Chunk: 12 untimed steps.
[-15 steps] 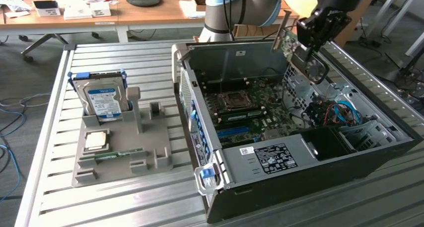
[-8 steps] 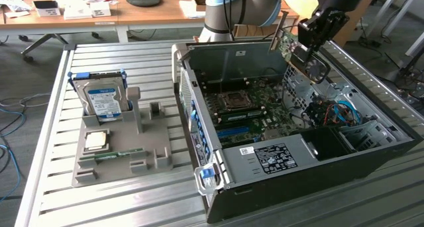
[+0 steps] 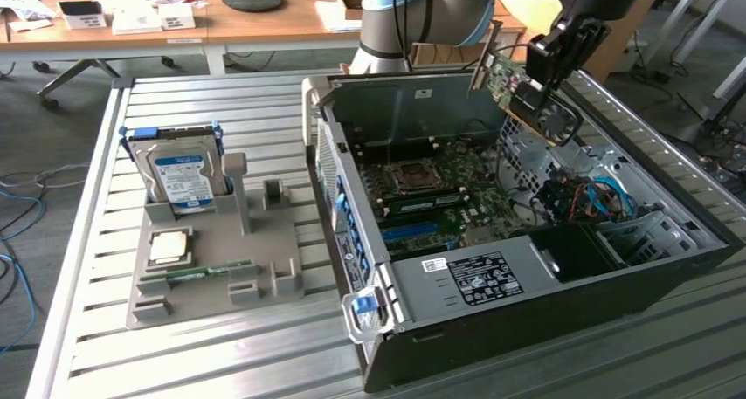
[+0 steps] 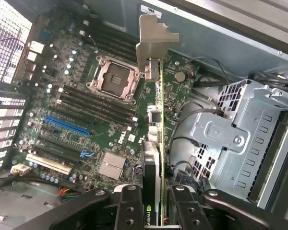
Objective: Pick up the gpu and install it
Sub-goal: 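Insert the gpu into the slot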
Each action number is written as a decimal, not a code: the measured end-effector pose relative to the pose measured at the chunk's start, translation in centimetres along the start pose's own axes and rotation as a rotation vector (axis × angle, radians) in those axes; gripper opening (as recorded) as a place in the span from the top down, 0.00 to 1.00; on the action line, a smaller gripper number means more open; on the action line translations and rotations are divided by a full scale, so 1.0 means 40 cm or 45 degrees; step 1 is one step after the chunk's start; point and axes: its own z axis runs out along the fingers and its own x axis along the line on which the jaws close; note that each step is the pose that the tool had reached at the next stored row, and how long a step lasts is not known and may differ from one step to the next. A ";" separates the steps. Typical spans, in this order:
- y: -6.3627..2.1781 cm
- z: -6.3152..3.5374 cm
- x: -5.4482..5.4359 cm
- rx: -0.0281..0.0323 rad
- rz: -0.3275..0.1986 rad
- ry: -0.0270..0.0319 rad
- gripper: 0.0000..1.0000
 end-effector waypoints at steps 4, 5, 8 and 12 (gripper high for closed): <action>0.000 0.000 0.000 0.0000 0.000 0.0000 0.73; 0.000 0.000 0.000 -0.0001 0.000 0.0000 0.73; 0.000 0.000 0.000 -0.0001 -0.002 0.0001 0.73; 0.000 0.000 0.000 -0.0008 -0.035 0.0018 0.73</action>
